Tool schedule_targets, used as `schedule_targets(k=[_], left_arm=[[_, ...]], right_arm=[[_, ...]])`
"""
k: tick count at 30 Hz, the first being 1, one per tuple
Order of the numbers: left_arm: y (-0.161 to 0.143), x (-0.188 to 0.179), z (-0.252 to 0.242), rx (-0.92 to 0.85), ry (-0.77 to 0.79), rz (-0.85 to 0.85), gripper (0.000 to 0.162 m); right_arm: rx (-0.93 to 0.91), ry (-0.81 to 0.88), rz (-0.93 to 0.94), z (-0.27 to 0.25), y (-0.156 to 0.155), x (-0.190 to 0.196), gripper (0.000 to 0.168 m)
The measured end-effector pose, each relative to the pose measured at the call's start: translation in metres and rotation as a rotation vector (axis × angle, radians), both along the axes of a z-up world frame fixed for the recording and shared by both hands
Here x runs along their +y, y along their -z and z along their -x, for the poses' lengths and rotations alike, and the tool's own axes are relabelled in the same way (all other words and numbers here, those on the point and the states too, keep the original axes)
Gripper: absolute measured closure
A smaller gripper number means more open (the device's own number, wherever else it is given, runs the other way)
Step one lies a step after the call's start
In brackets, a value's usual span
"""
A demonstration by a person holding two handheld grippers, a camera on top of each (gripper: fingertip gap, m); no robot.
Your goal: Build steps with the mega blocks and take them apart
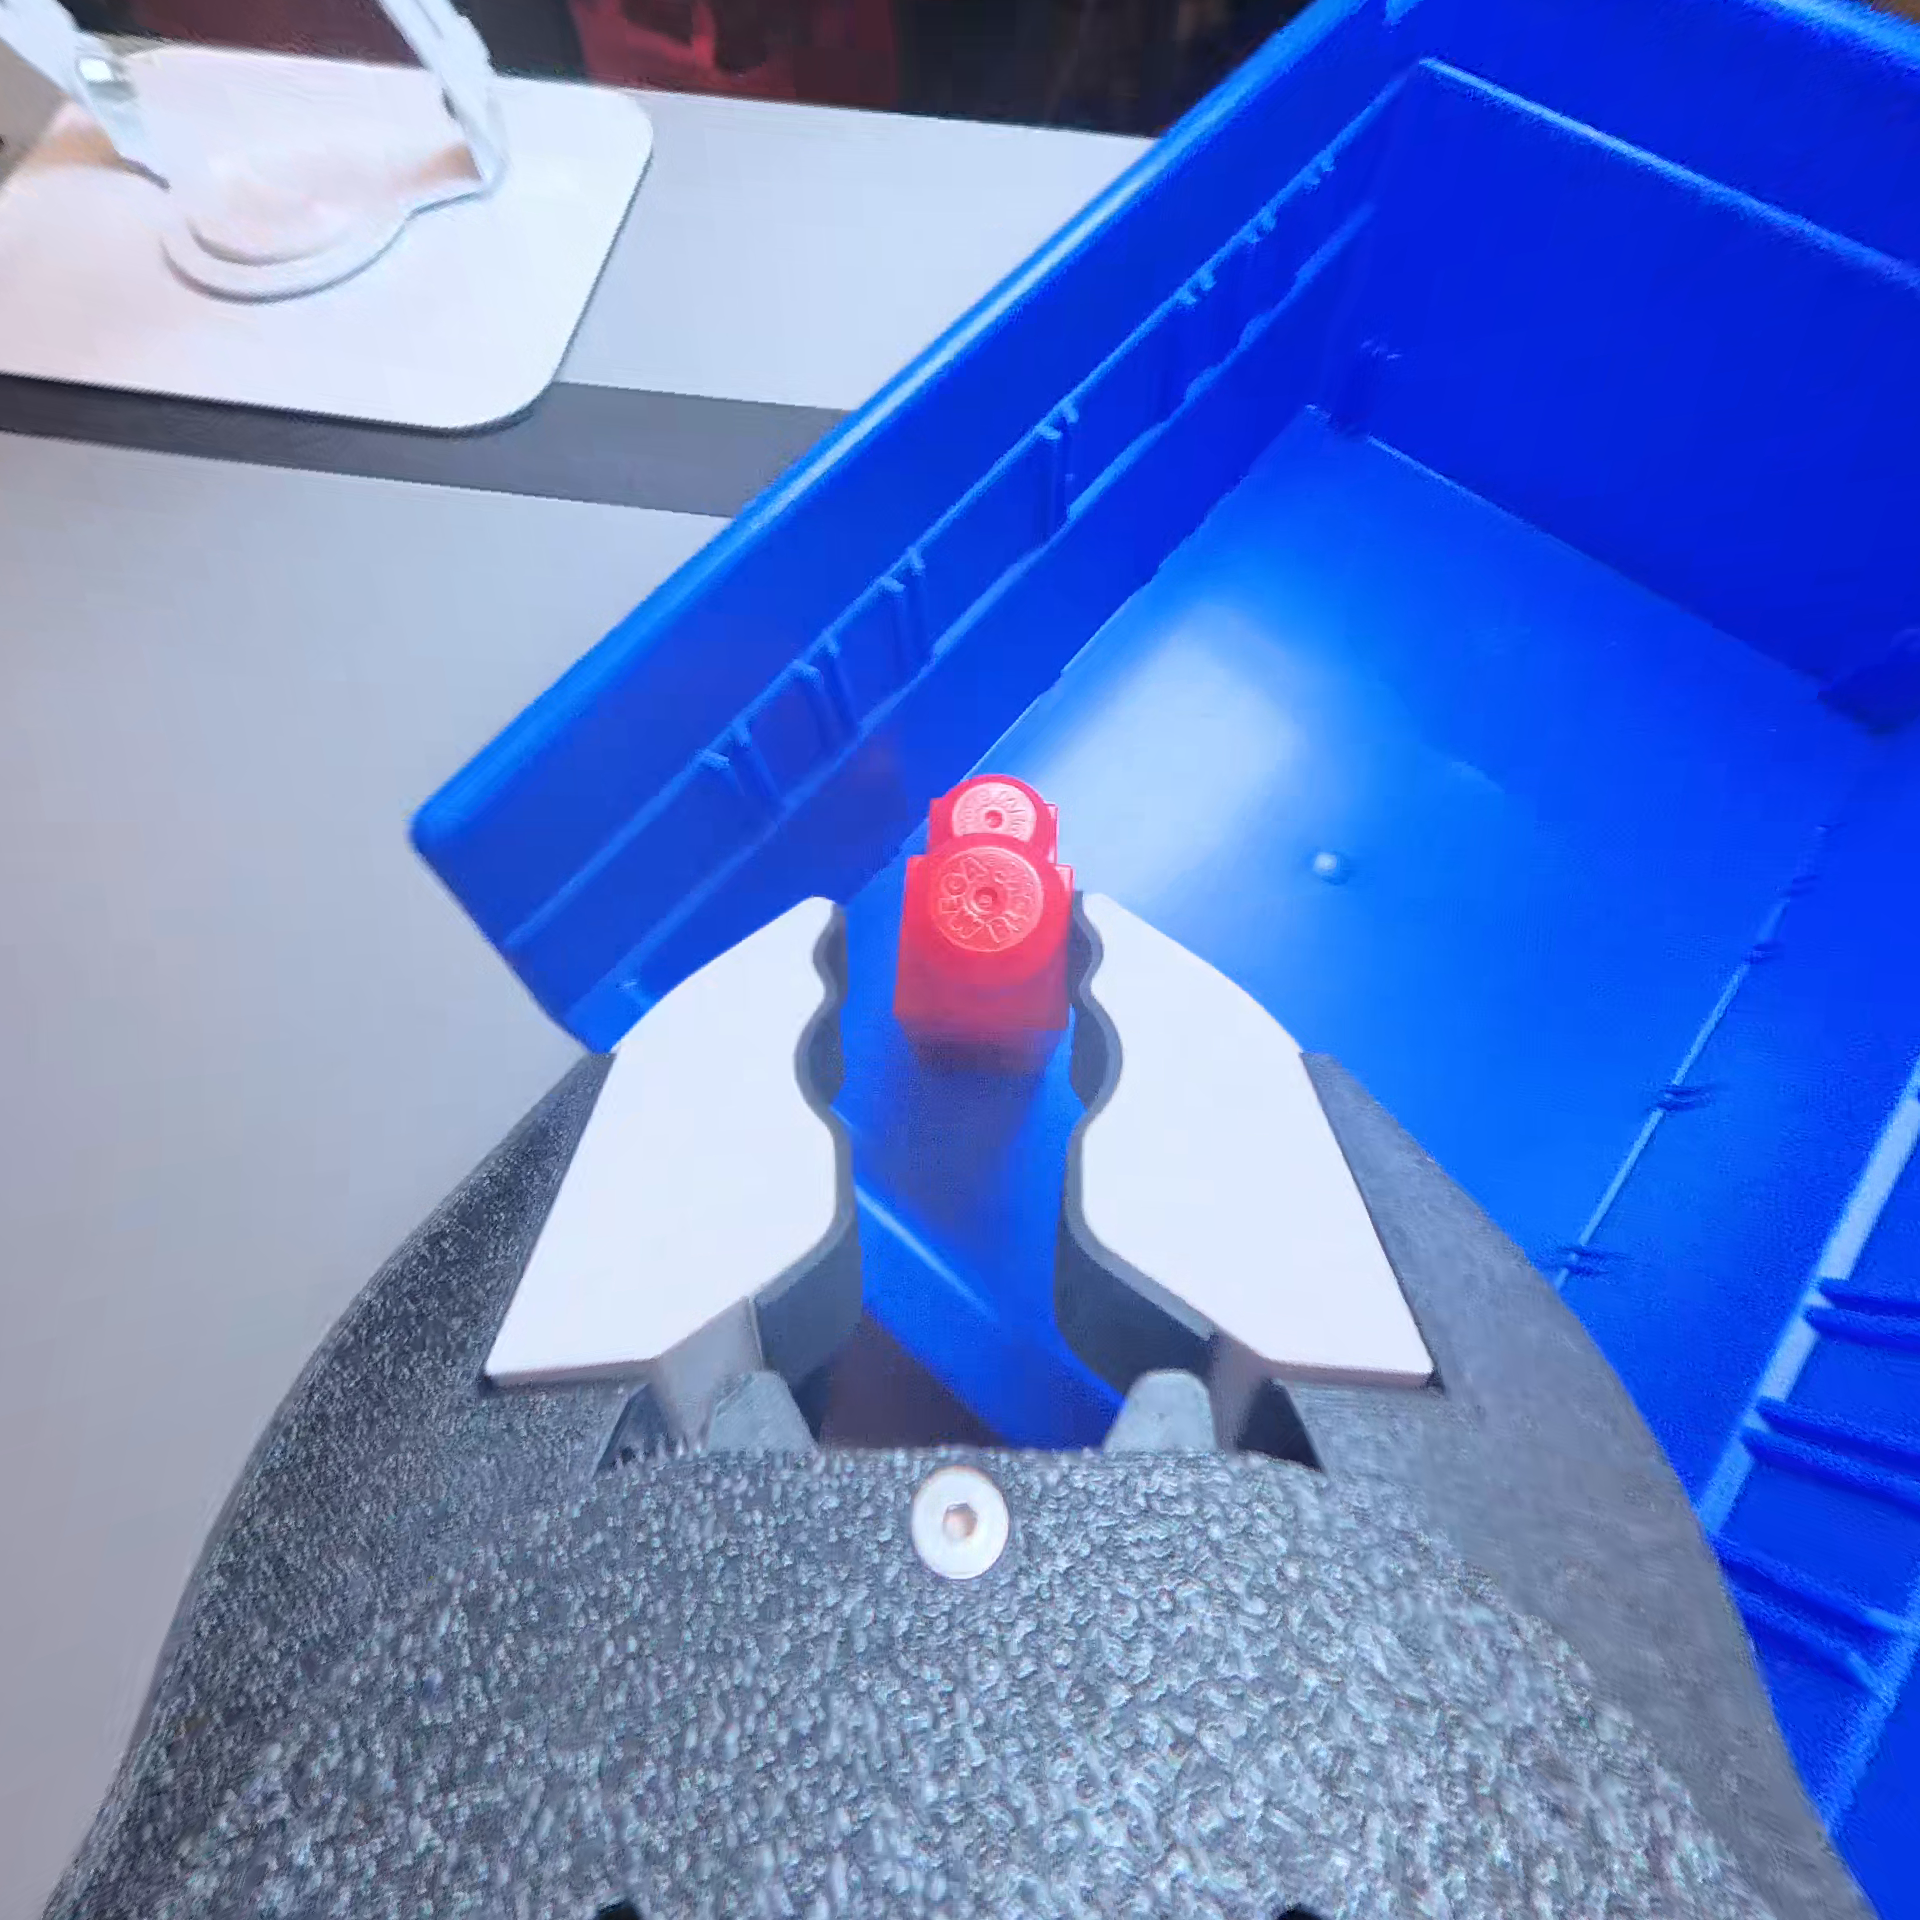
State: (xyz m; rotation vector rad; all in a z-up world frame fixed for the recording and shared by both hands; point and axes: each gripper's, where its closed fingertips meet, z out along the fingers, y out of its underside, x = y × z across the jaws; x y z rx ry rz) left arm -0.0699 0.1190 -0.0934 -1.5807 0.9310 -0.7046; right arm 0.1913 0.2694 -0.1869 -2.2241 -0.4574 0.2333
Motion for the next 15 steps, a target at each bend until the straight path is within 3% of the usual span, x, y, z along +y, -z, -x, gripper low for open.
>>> schedule_targets(k=[5,8,10,15], left_arm=[[-0.003,-0.002,0.0,0.005,0.007,-0.007,0.137],[-0.005,-0.003,0.0,0.007,0.005,-0.015,0.138],[-0.002,-0.002,0.0,0.013,0.004,-0.009,0.138],[0.003,-0.002,-0.001,0.034,0.004,-0.003,0.139]], right_arm=[[0.005,-0.059,-0.012,0.006,-0.016,-0.008,0.122],[-0.05,-0.094,0.027,0.008,-0.006,-0.012,0.12],[-0.101,-0.094,0.03,0.007,0.003,-0.01,0.133],[-0.111,-0.025,0.036,0.008,0.004,-0.007,0.134]])
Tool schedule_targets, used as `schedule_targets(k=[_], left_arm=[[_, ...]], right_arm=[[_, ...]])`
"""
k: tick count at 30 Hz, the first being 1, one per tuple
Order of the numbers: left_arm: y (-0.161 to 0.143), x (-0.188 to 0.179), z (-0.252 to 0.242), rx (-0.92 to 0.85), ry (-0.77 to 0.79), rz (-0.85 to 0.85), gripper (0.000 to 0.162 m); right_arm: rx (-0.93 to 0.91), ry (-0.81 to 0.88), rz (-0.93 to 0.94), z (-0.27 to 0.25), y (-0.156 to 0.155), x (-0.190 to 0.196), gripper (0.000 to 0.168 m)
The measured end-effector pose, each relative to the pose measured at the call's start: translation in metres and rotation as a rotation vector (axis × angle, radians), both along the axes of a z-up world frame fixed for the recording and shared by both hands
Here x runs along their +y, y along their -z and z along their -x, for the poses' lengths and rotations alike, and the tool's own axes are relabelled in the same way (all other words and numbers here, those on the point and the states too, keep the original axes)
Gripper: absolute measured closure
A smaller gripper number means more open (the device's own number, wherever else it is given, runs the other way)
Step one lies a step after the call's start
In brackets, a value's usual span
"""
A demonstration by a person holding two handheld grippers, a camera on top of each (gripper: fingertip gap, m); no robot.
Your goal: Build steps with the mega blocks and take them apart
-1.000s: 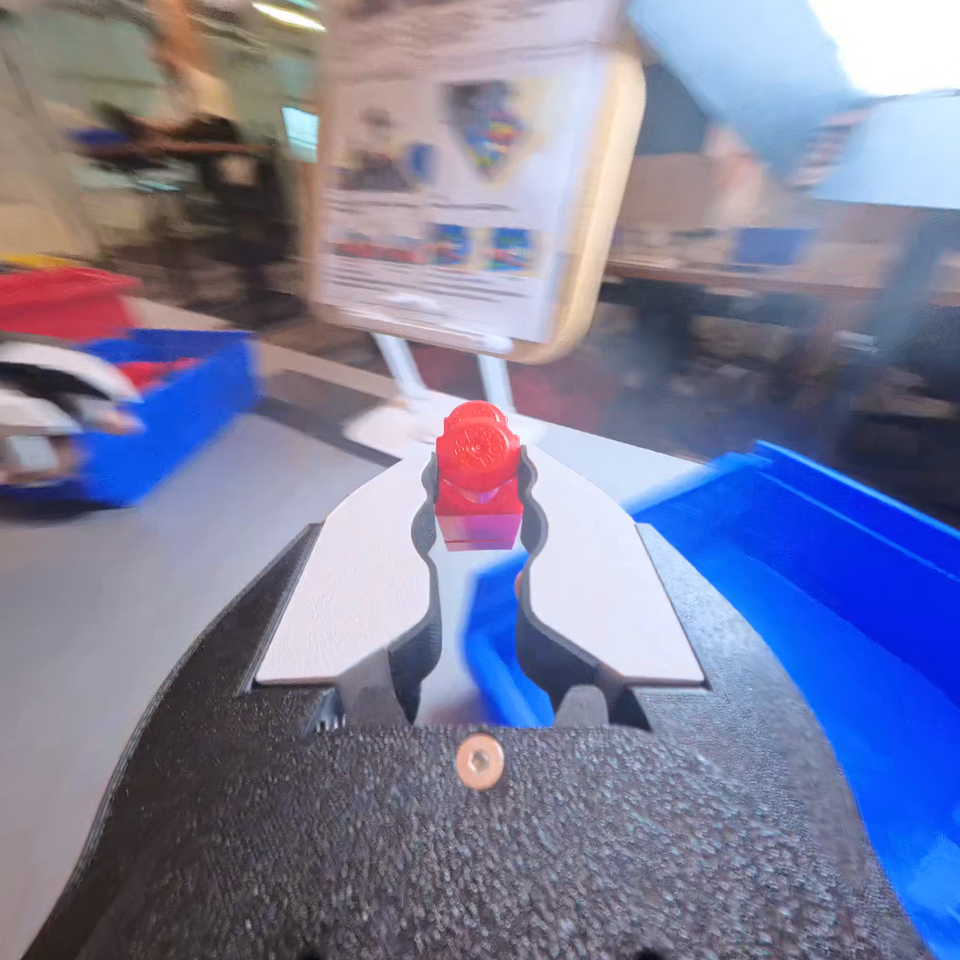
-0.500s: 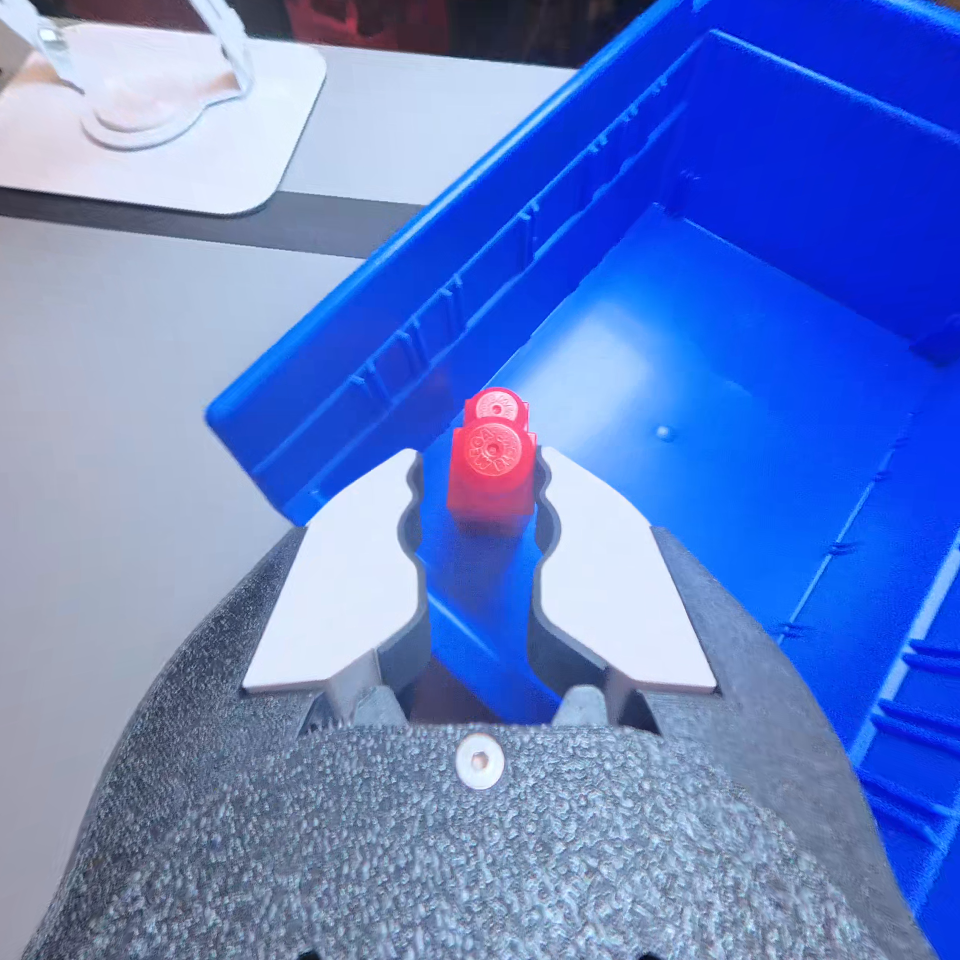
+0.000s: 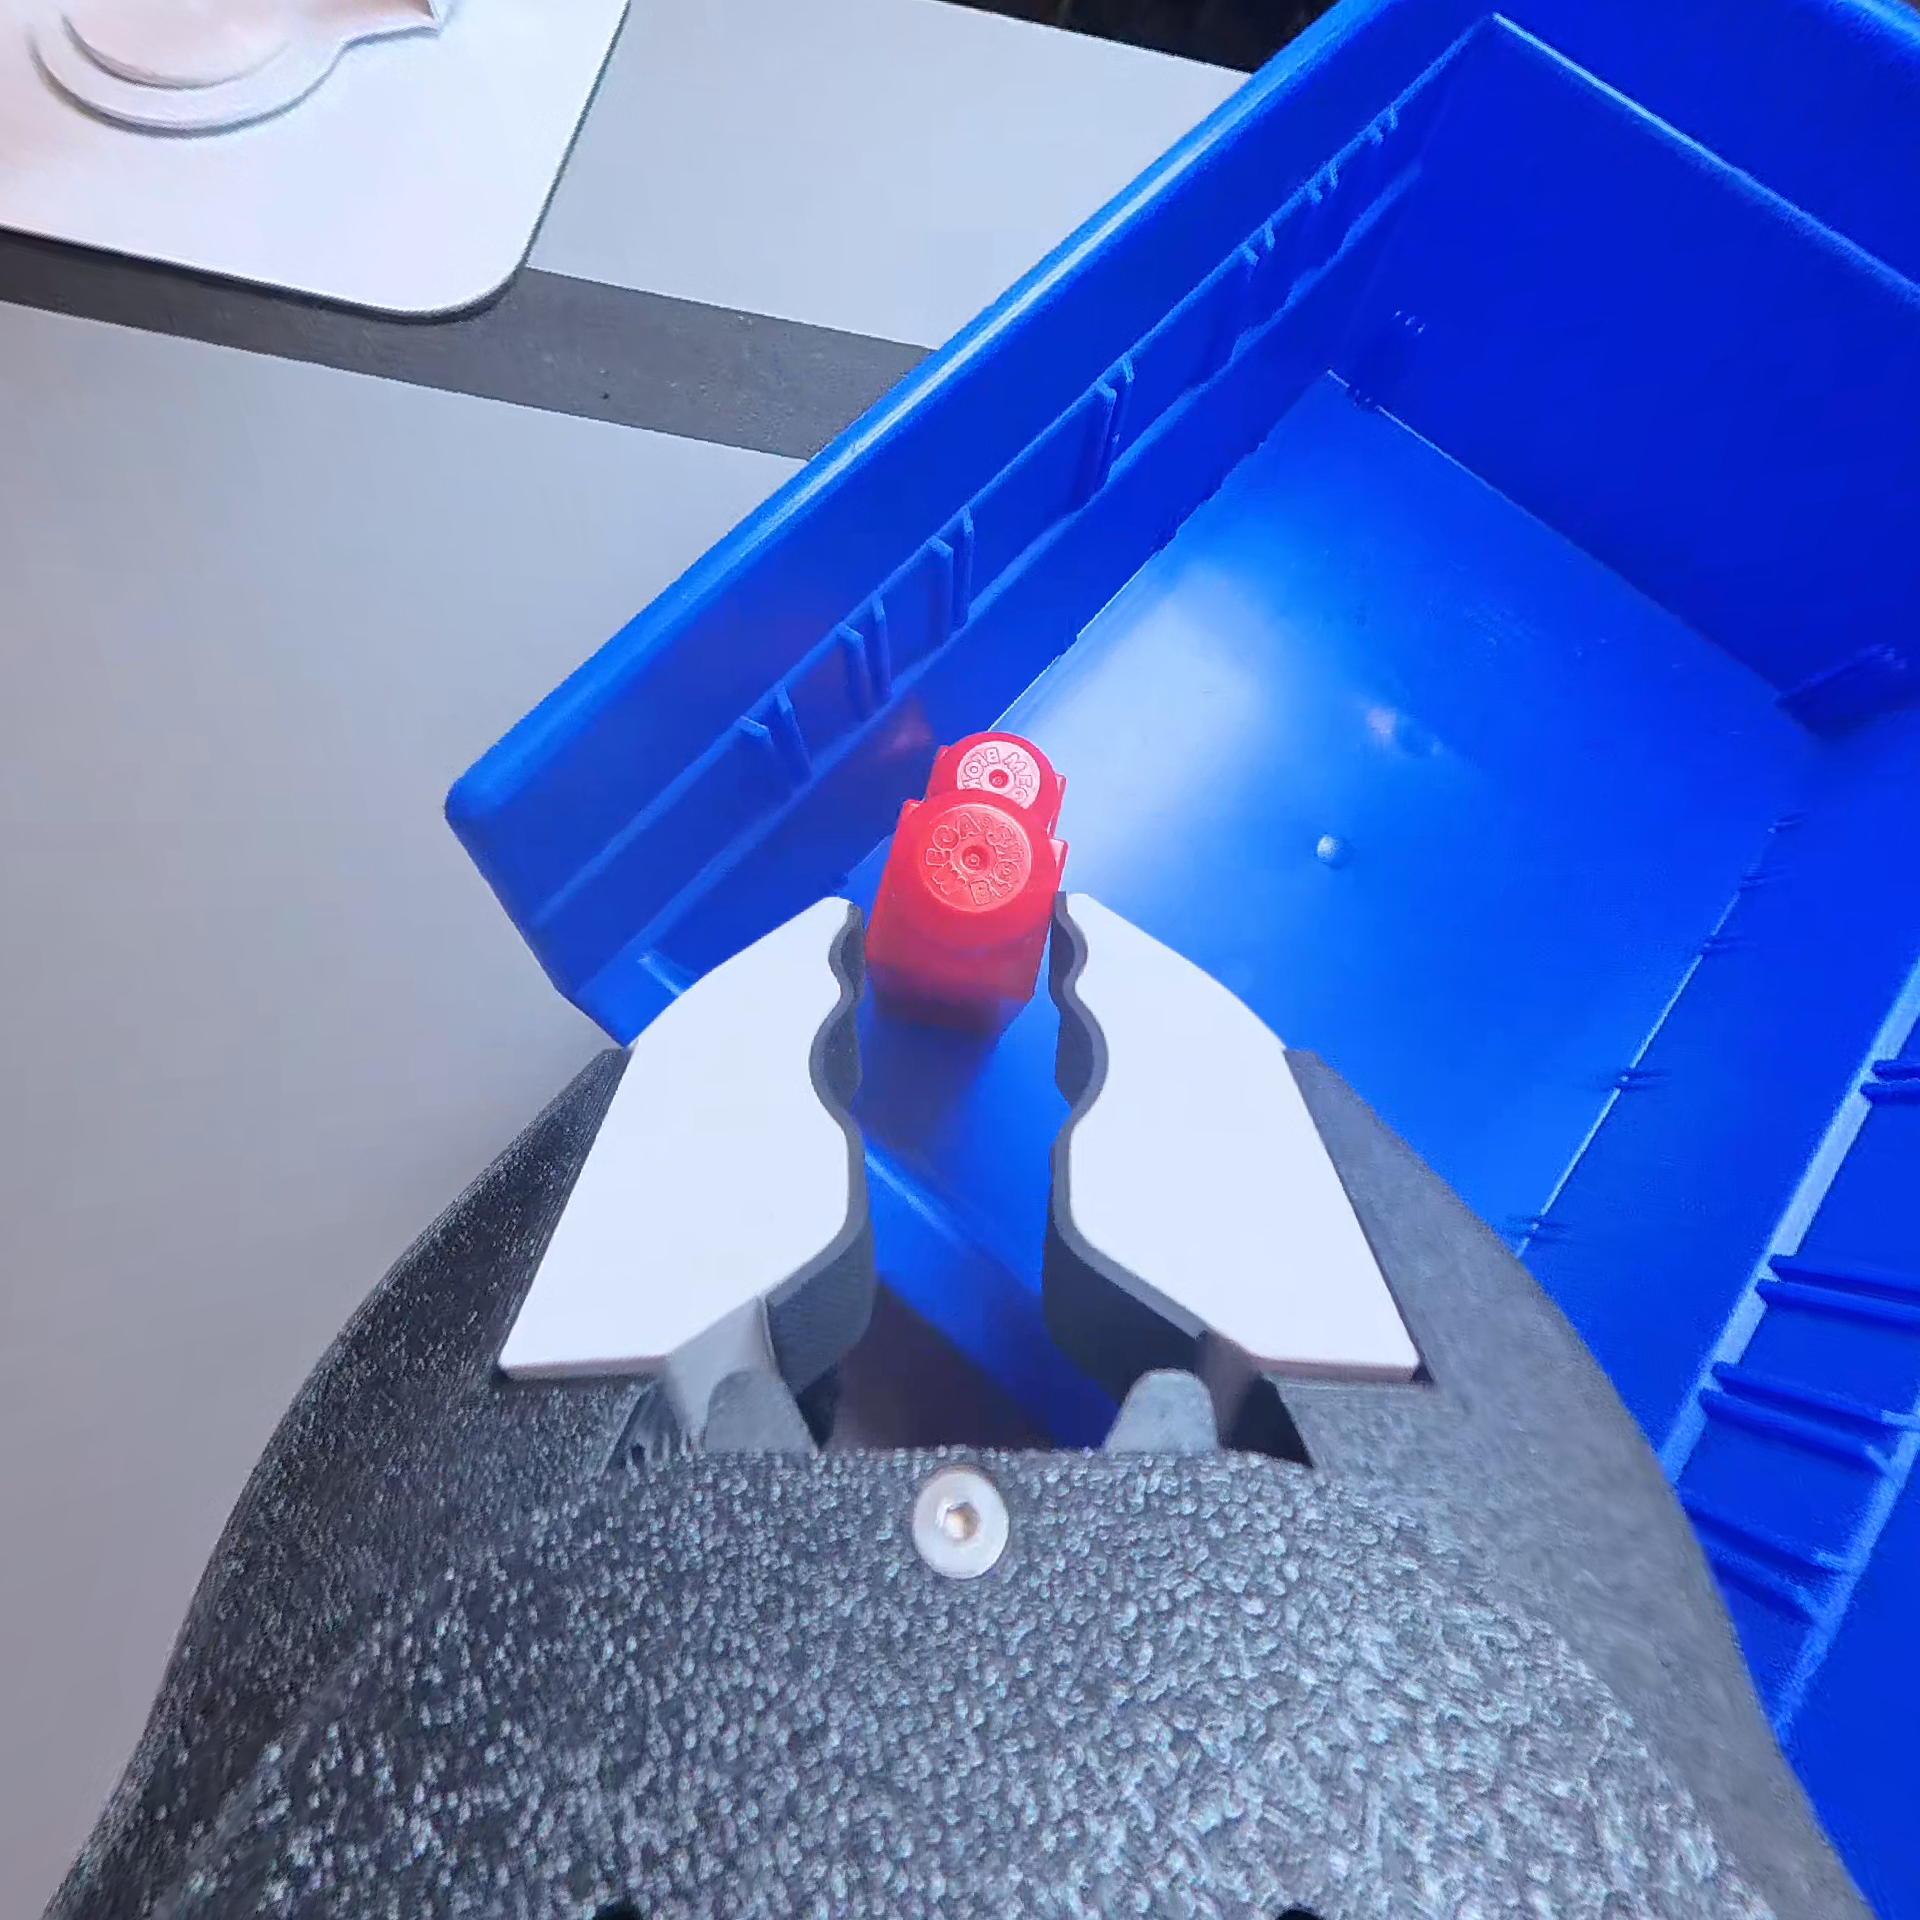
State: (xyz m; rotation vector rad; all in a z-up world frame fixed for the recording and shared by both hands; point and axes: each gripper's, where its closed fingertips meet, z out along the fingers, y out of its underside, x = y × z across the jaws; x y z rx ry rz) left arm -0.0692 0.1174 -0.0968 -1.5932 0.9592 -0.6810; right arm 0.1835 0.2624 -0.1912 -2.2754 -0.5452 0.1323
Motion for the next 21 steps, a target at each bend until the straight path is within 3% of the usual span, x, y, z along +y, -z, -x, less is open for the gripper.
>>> schedule_targets(k=[3,6,11,16,21], left_arm=[[-0.001,0.0,0.001,-0.001,-0.003,0.0,0.14],[-0.005,0.005,0.007,0.022,-0.056,-0.035,0.144],[-0.06,0.005,0.035,0.046,-0.236,-0.223,0.156],[-0.102,-0.004,0.094,0.111,-0.438,-0.312,0.16],[-0.083,-0.01,0.183,0.361,-0.715,-0.12,0.159]], right_arm=[[0.072,0.0,0.054,0.01,0.003,-0.004,0.114],[0.091,-0.027,0.076,0.013,0.004,-0.008,0.113],[0.091,-0.071,0.097,0.01,0.003,-0.015,0.123],[0.106,-0.09,0.071,0.016,-0.001,-0.014,0.123],[0.194,-0.102,-0.074,0.017,-0.039,-0.01,0.123]])
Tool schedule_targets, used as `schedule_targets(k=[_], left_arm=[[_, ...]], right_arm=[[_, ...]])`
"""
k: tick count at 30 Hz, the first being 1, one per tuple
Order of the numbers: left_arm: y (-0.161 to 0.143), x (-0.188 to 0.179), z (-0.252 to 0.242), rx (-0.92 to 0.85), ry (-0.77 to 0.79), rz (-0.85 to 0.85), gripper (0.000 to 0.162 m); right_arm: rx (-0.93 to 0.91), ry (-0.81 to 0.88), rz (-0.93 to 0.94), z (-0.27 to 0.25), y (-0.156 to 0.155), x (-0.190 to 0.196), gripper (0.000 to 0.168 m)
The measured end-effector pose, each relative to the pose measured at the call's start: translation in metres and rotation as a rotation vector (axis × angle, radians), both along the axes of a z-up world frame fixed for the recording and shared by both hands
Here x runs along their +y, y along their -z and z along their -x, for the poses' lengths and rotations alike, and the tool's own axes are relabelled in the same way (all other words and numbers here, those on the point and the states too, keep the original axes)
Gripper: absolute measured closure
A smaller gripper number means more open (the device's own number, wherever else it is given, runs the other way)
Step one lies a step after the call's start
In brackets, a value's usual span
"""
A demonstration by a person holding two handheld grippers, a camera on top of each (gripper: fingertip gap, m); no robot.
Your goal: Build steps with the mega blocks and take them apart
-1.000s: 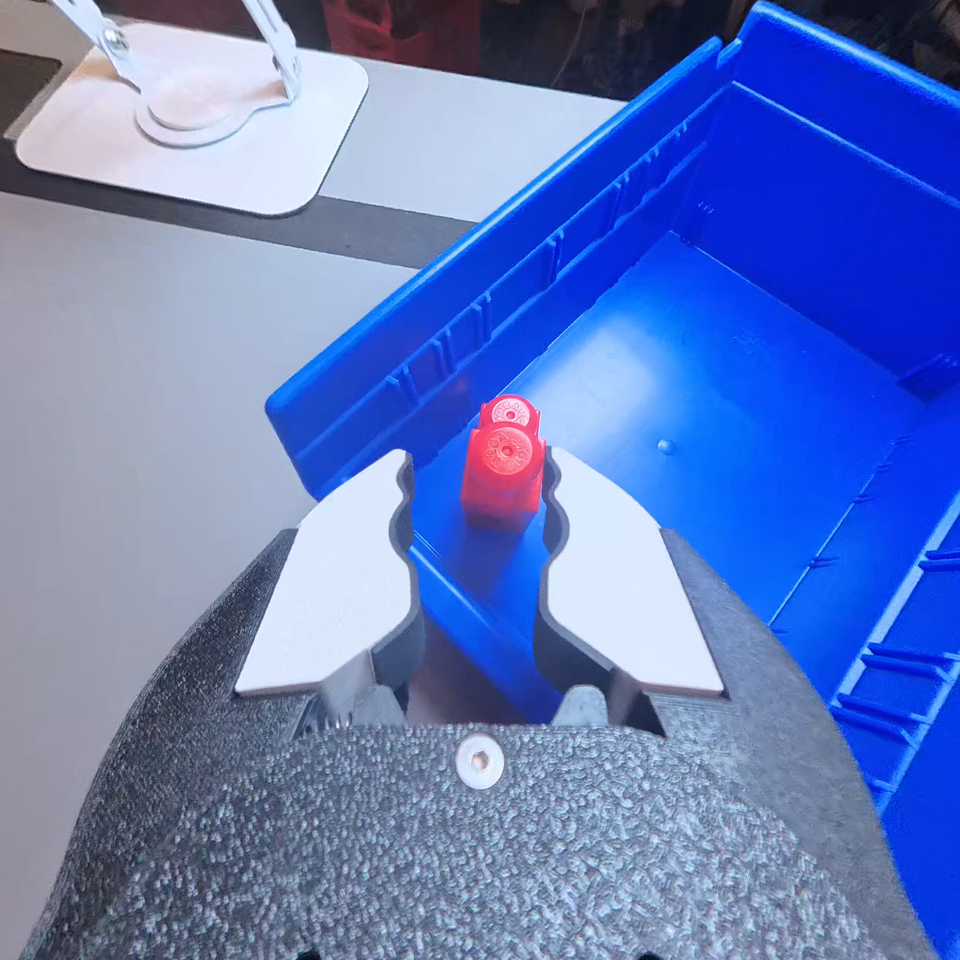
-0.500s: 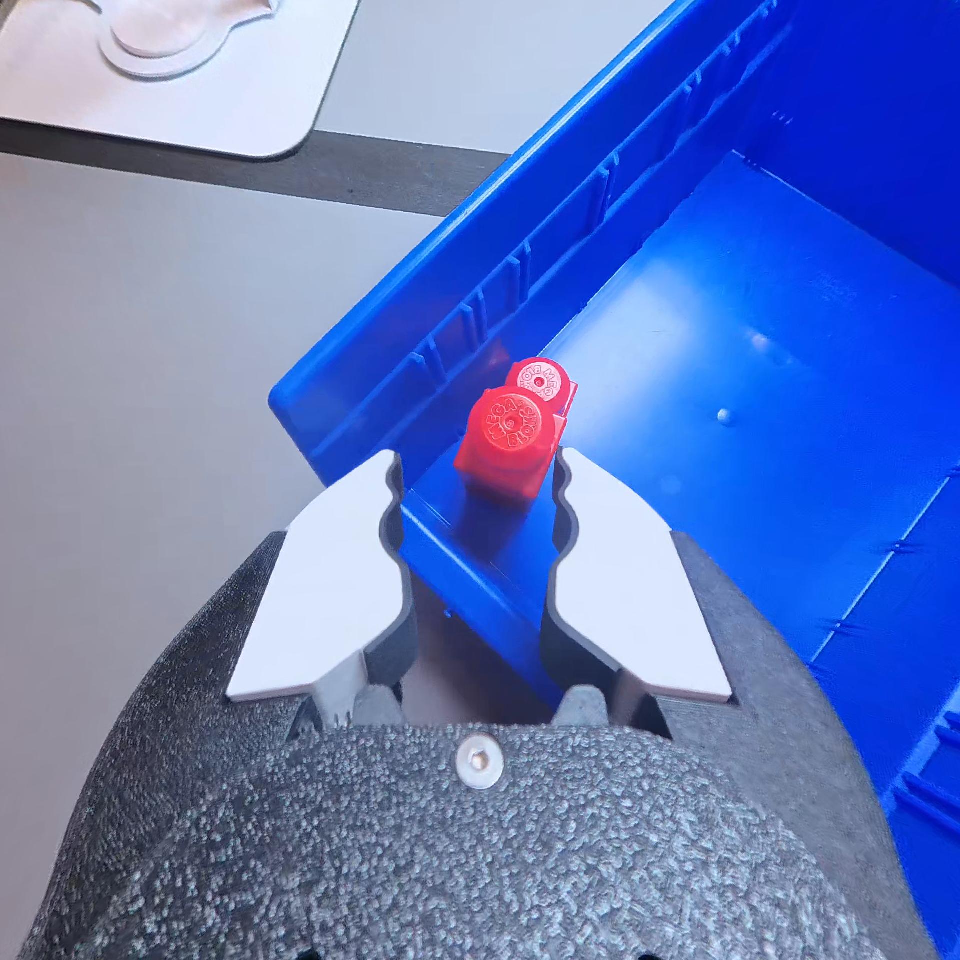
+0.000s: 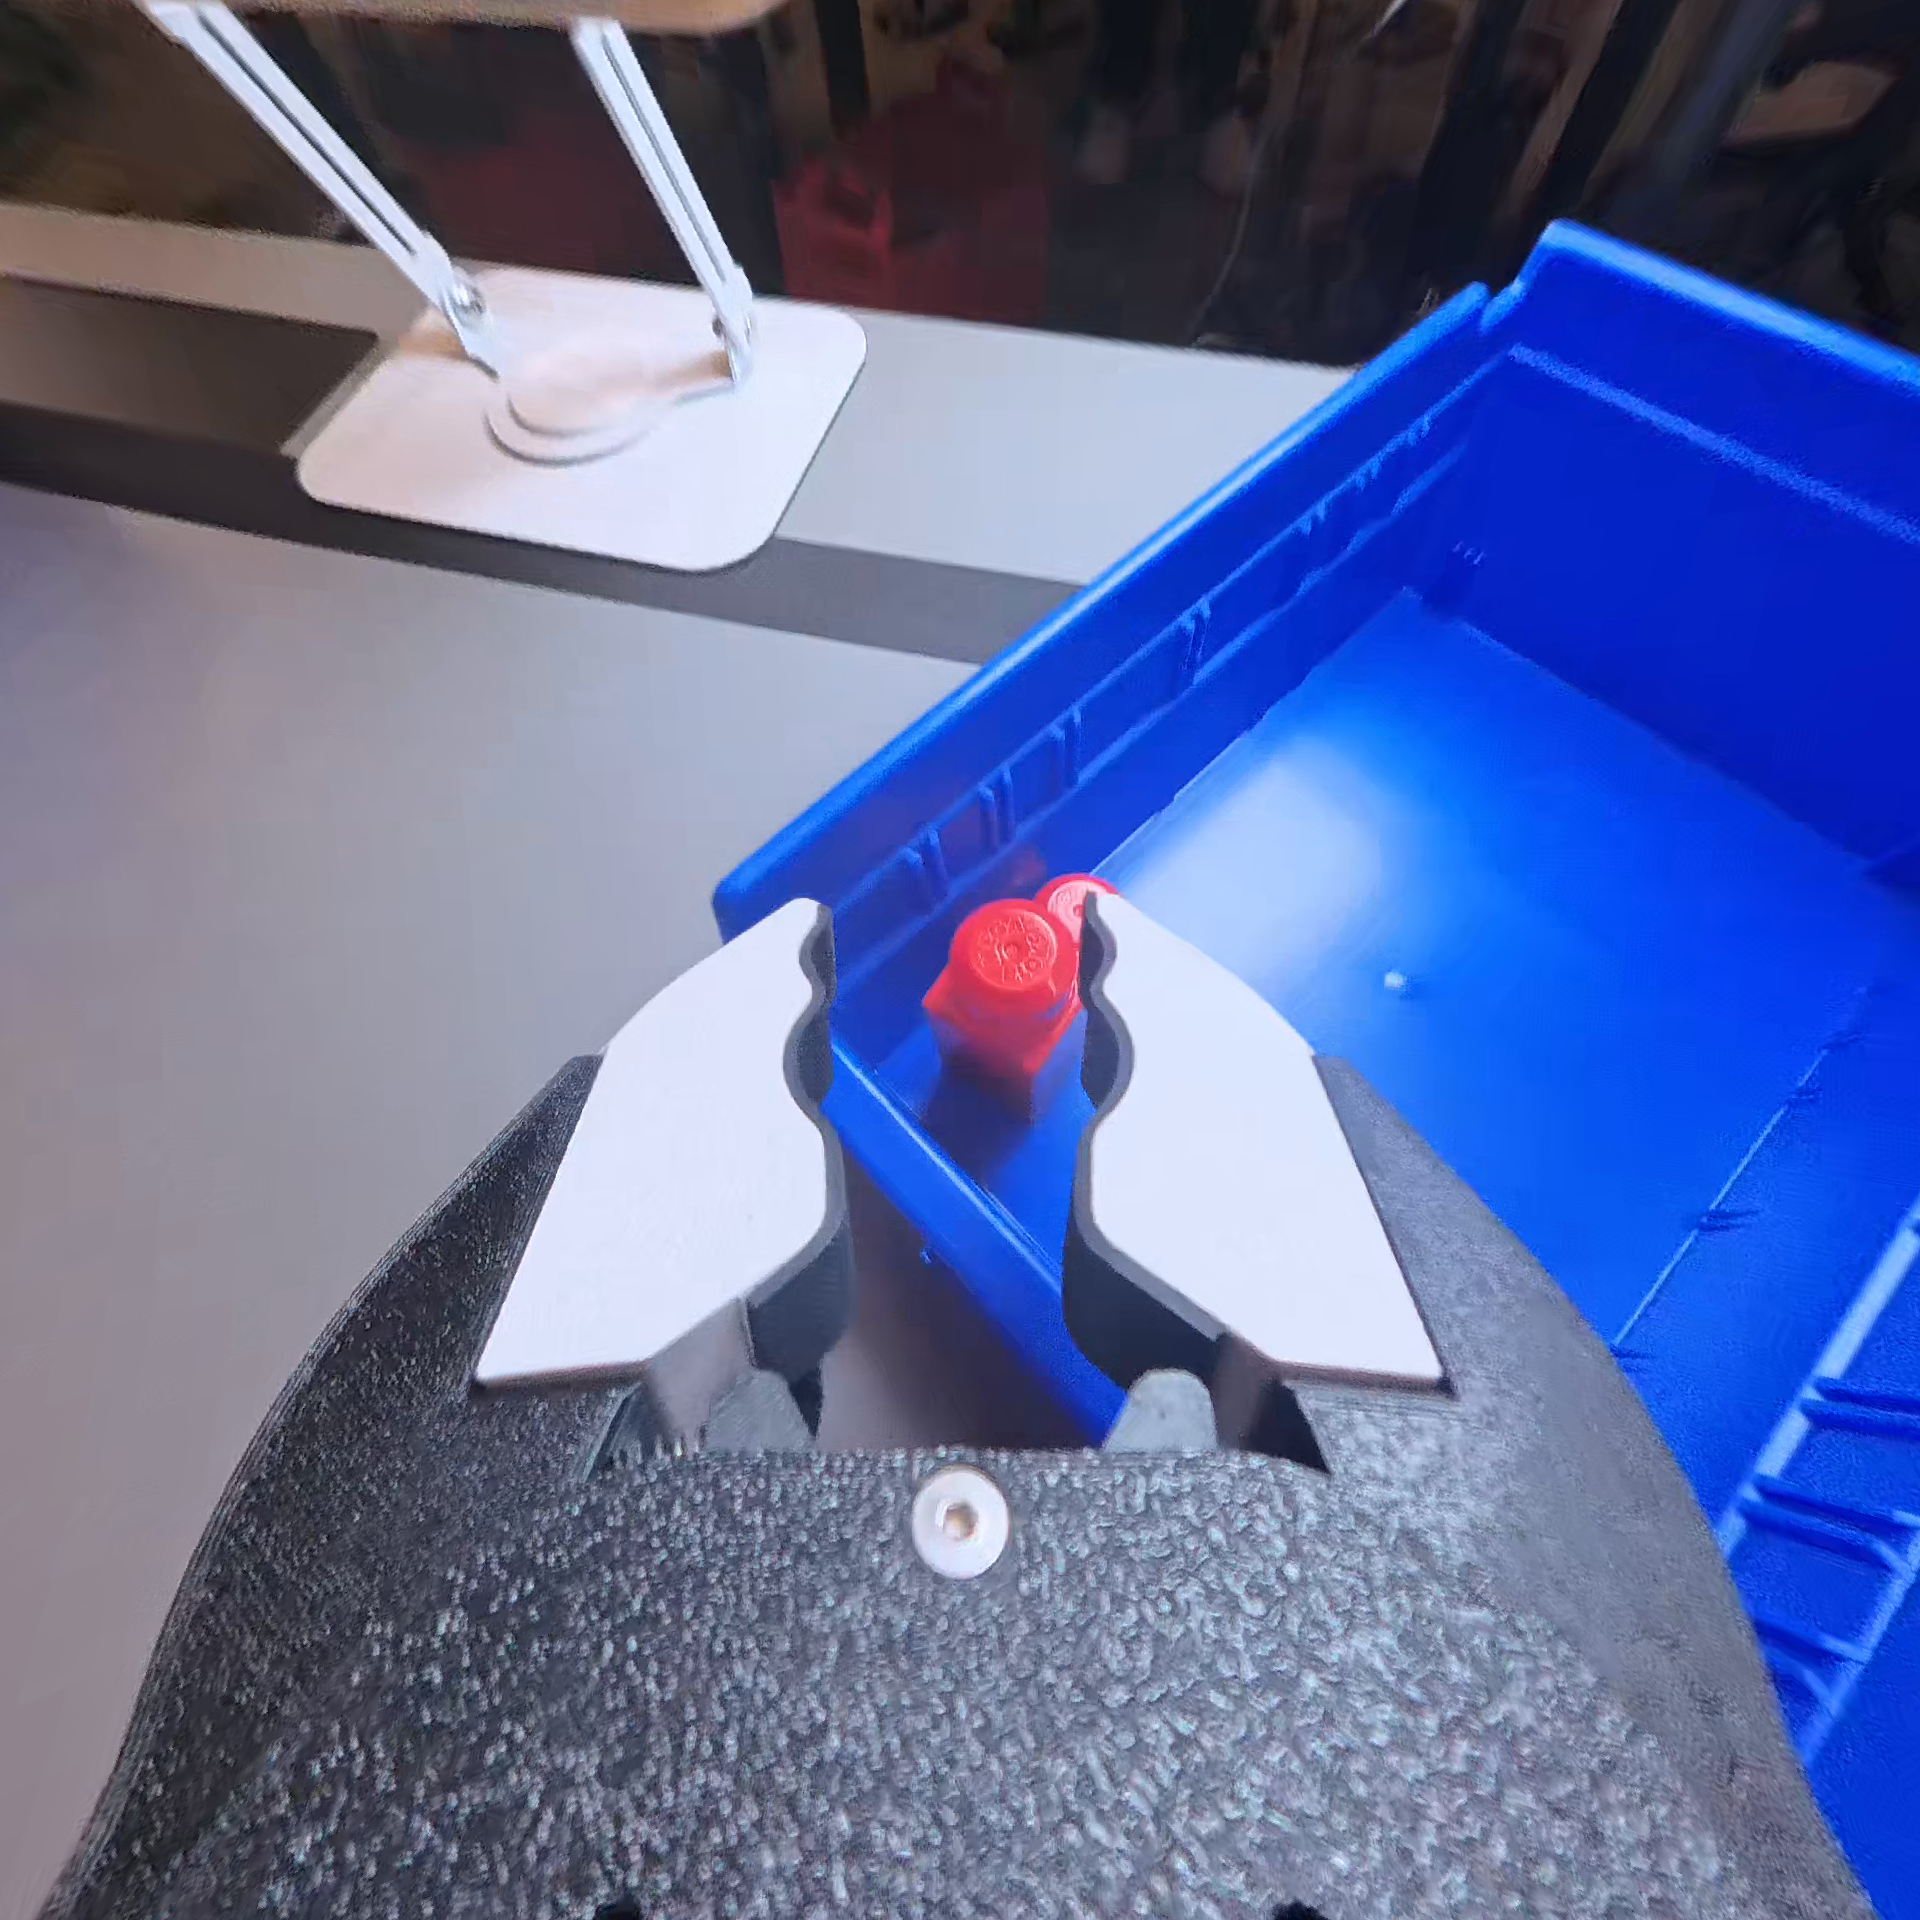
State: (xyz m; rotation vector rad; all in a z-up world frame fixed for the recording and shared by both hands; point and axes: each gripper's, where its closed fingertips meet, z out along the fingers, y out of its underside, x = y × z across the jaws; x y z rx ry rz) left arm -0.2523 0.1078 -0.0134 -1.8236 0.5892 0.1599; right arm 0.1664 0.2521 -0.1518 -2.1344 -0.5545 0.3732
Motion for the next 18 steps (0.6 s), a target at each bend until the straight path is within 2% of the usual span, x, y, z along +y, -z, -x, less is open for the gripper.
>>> schedule_targets(k=[3,6,9,11,14,18], left_arm=[[0.029,-0.004,0.049,0.05,-0.171,0.156,0.157],[0.055,-0.009,0.086,0.128,-0.298,0.278,0.151],[0.074,-0.014,0.107,0.17,-0.366,0.37,0.148],[0.091,-0.018,0.115,0.168,-0.39,0.452,0.142],[0.118,-0.023,0.123,0.179,-0.402,0.571,0.135],[0.145,-0.028,0.132,0.17,-0.415,0.675,0.131]], right_arm=[[0.047,-0.024,-0.144,0.009,-0.038,-0.005,0.121],[0.111,-0.126,-0.282,0.035,-0.072,-0.021,0.122],[0.163,-0.265,-0.385,0.07,-0.086,-0.04,0.125],[0.205,-0.355,-0.412,0.097,-0.083,-0.051,0.129],[0.273,-0.484,-0.359,0.137,-0.059,-0.066,0.13],[0.227,-0.592,-0.319,0.173,-0.025,-0.079,0.132]])
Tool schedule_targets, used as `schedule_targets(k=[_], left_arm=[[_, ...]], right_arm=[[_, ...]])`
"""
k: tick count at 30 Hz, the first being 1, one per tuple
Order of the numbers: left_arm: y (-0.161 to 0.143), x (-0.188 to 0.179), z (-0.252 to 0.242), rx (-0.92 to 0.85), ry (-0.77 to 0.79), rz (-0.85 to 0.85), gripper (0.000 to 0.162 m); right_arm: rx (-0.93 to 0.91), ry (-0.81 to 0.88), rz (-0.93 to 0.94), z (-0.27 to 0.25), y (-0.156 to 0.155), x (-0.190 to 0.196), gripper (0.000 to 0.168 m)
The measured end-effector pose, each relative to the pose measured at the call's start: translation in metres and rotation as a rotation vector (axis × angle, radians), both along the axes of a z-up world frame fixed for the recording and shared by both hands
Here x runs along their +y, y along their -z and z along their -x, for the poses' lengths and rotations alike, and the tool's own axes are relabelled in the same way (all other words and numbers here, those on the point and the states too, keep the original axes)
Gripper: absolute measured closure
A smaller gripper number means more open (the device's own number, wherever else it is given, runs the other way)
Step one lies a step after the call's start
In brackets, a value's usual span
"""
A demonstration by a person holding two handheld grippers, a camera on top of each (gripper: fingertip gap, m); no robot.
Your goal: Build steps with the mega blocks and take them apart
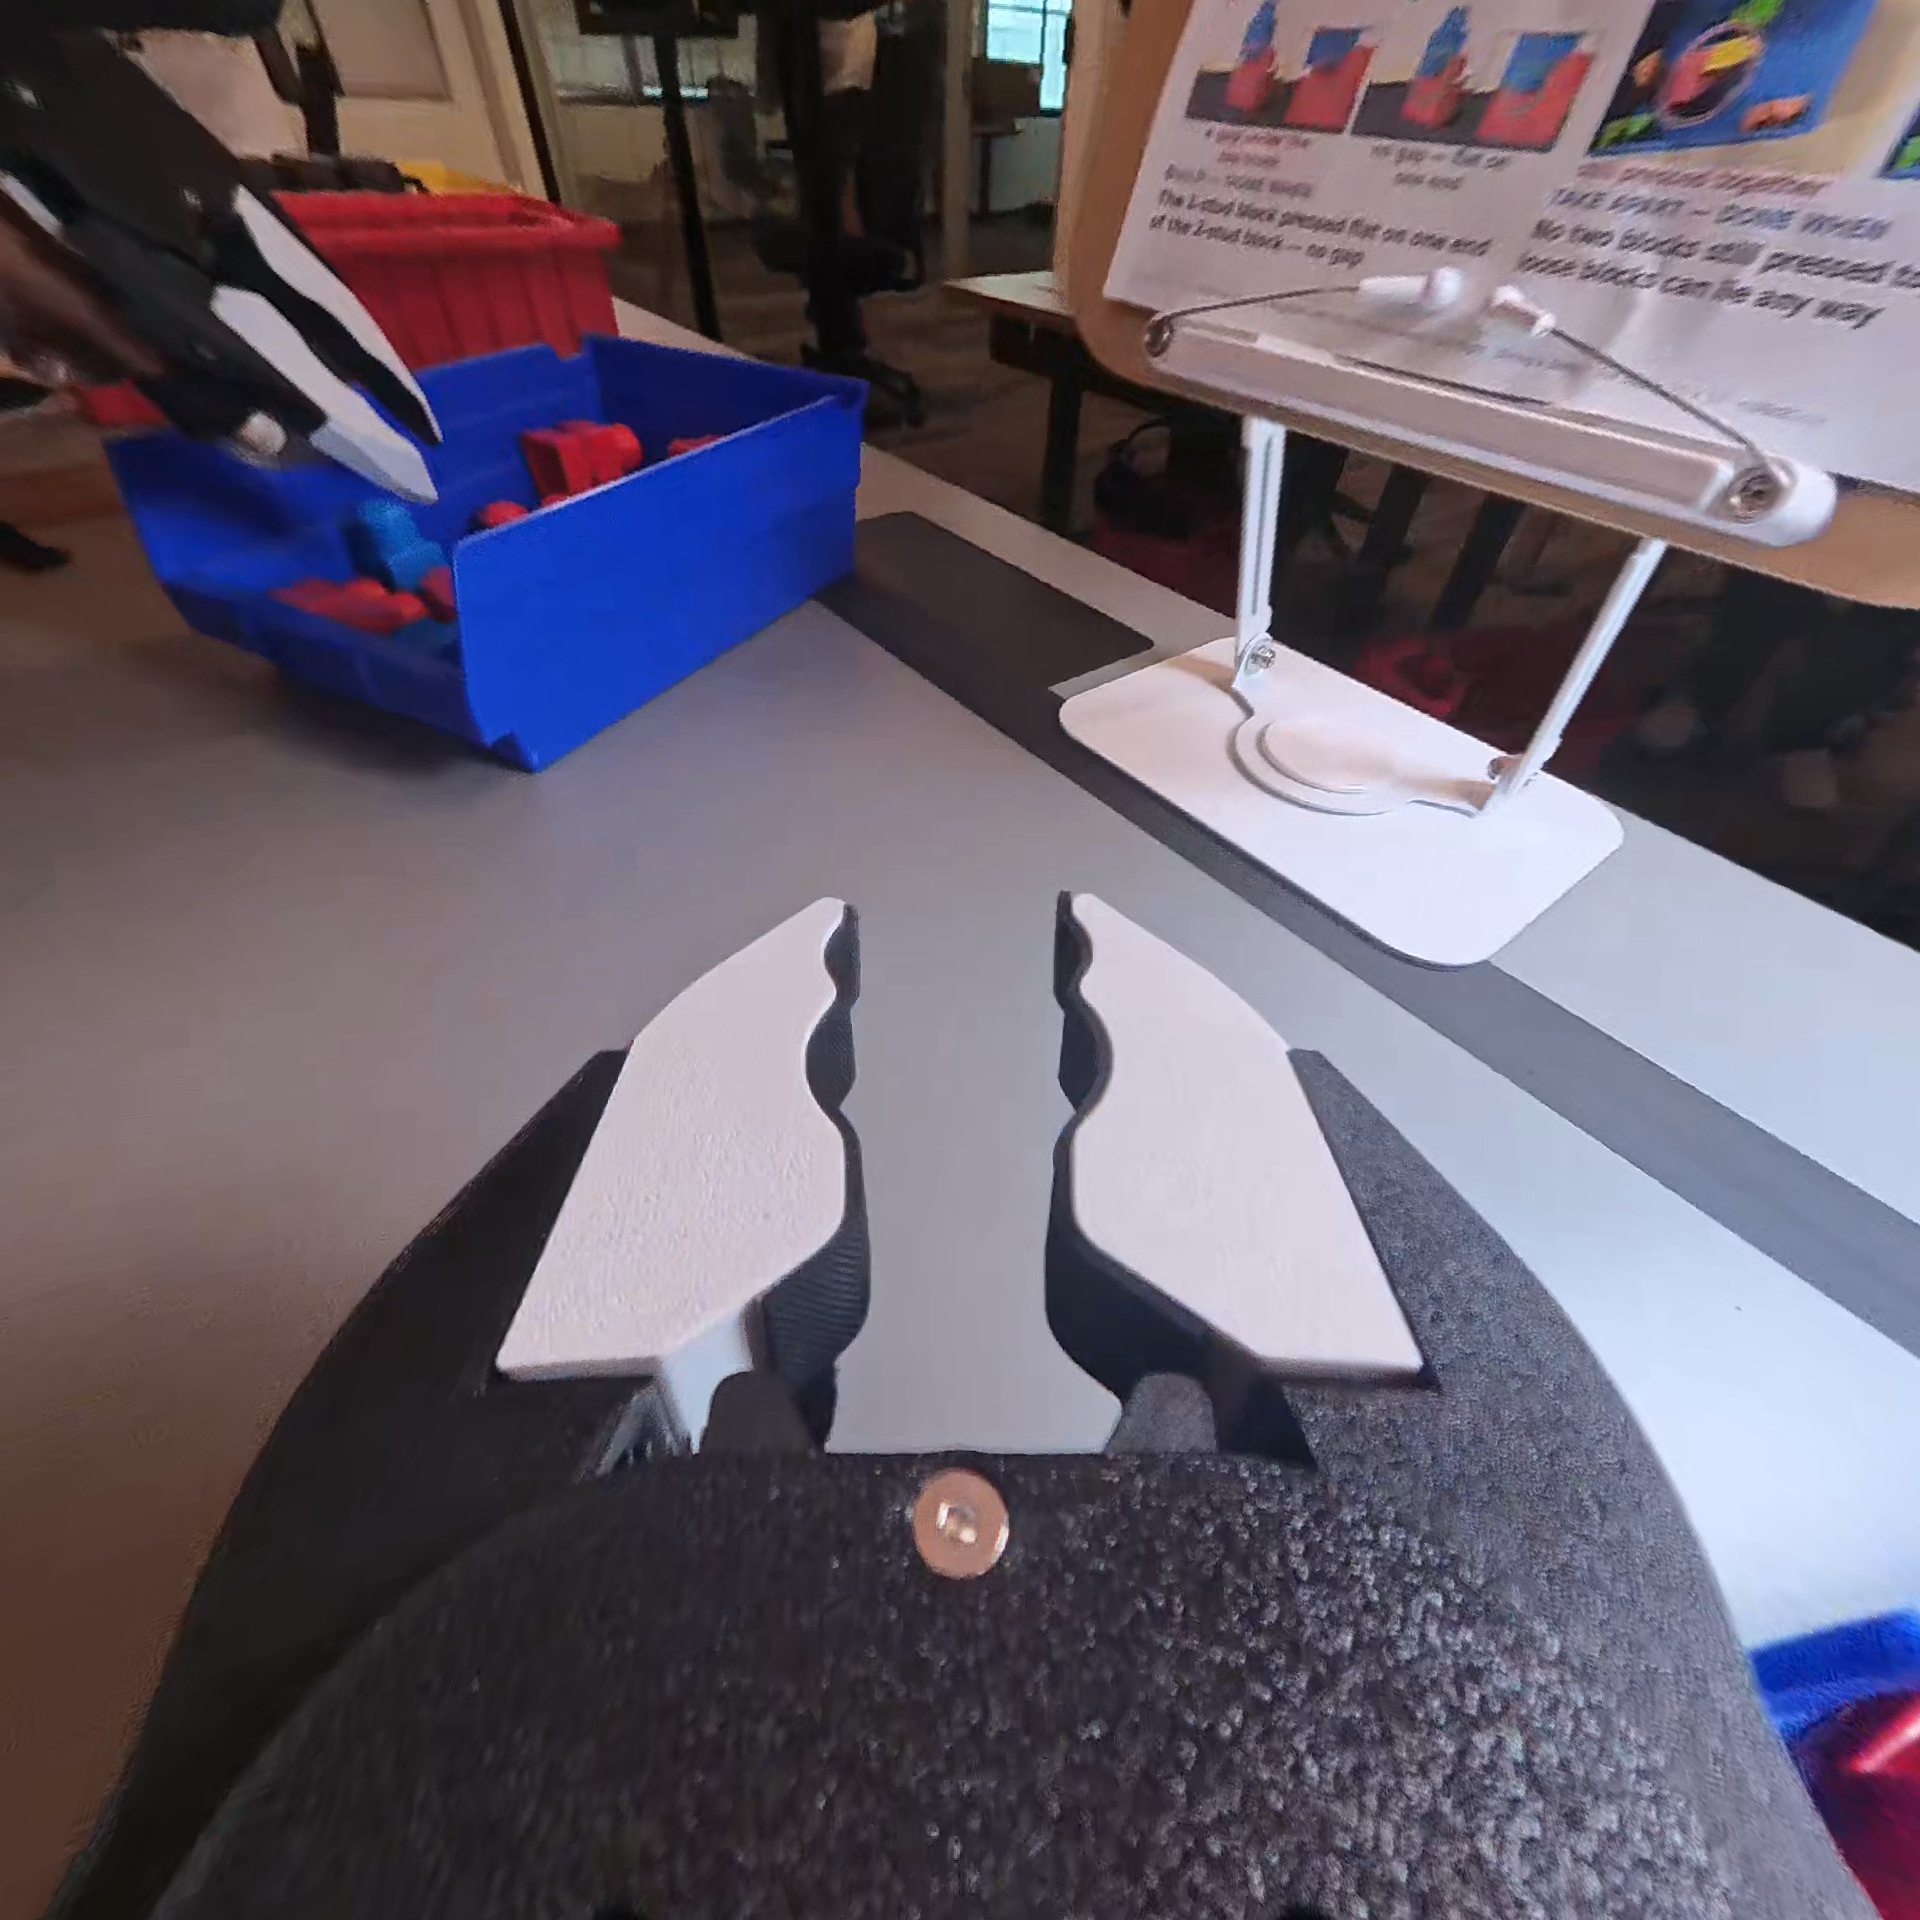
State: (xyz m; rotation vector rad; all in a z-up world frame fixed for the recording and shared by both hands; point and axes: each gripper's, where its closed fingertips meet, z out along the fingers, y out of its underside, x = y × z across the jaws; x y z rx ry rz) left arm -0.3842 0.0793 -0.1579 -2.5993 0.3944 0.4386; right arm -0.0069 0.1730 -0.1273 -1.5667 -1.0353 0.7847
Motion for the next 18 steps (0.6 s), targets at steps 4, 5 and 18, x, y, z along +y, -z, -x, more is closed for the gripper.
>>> schedule_targets(k=[4,5,18], left_arm=[[0.017,0.009,-0.006,-0.113,0.03,-0.007,0.13],[0.022,0.012,-0.011,-0.147,0.051,-0.007,0.128],[0.043,0.049,0.041,-0.209,-0.256,-0.224,0.119]], right_arm=[[-0.043,-0.036,-0.029,0.011,0.009,-0.006,0.136],[-0.038,-0.04,-0.028,0.012,0.009,-0.007,0.136],[-0.002,-0.04,0.041,0.009,0.017,-0.005,0.139]])
